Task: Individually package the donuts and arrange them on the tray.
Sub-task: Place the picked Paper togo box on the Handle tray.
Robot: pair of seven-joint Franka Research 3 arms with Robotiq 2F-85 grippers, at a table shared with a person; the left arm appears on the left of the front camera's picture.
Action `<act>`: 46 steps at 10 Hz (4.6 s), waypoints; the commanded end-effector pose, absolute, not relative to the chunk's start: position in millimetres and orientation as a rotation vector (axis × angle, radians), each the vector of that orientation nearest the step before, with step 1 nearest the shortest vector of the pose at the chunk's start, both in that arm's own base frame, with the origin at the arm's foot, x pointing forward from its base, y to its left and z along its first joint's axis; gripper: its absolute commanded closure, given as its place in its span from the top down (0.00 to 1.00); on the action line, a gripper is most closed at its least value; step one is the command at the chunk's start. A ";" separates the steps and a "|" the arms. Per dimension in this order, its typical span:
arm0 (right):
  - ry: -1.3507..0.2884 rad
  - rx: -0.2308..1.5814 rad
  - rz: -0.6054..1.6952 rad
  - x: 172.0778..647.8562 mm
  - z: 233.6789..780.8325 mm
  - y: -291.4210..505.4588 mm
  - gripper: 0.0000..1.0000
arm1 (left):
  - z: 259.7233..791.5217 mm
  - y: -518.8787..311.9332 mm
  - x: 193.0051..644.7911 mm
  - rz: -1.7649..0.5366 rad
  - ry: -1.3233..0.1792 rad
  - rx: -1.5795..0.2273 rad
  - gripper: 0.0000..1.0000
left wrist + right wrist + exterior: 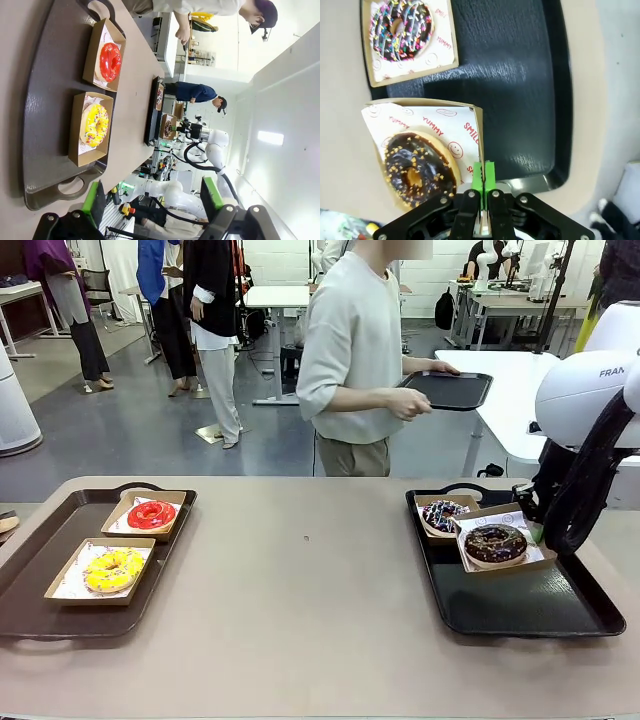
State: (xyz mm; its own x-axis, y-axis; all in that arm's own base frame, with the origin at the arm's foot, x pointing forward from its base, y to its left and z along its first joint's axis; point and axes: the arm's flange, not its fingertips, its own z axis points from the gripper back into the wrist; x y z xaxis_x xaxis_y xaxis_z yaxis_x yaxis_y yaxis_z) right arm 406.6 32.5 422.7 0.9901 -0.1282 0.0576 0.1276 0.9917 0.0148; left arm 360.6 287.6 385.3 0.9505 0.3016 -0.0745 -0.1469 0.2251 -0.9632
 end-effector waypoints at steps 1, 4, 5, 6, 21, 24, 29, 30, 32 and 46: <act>-0.088 0.048 -0.091 409.7 401.4 35.5 0.02 | 390.1 288.2 360.1 0.319 -0.123 -1.316 1.00; -0.085 0.062 -0.070 414.2 380.9 42.3 0.02 | 390.1 288.2 360.1 0.319 -0.123 -1.316 1.00; -0.070 0.070 -0.061 415.6 375.8 43.4 0.02 | 390.1 288.2 360.1 0.319 -0.123 -1.316 1.00; -0.060 0.078 -0.054 416.9 372.0 44.4 0.02 | 390.1 288.2 360.1 0.319 -0.123 -1.316 1.00; 0.024 0.097 -0.029 421.7 362.5 40.4 1.00 | 390.1 288.2 360.1 0.319 -0.123 -1.316 1.00; -0.010 0.331 0.043 405.3 392.0 0.1 1.00 | 390.1 288.2 360.1 0.319 -0.123 -1.316 1.00; -0.311 1.018 0.063 353.2 421.9 -157.6 1.00 | 390.1 288.2 360.1 0.319 -0.123 -1.316 1.00; -0.346 1.122 0.032 345.6 408.9 -186.1 1.00 | 390.1 288.2 360.1 0.319 -0.123 -1.316 1.00; -0.375 1.265 -0.023 334.7 378.9 -232.6 1.00 | 390.1 288.2 360.1 0.319 -0.123 -1.316 1.00; -0.434 1.342 -0.122 322.6 344.1 -265.4 1.00 | 390.1 288.2 360.1 0.319 -0.123 -1.316 1.00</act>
State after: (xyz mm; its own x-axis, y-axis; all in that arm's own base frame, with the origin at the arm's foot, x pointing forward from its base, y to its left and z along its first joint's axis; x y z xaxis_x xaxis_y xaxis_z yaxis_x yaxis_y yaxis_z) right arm 324.5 -265.2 344.1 0.9123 -0.3344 0.2365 -0.1602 0.2403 0.9574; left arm 360.7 287.9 385.3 0.9509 0.3001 -0.0755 -0.1471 0.2239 -0.9634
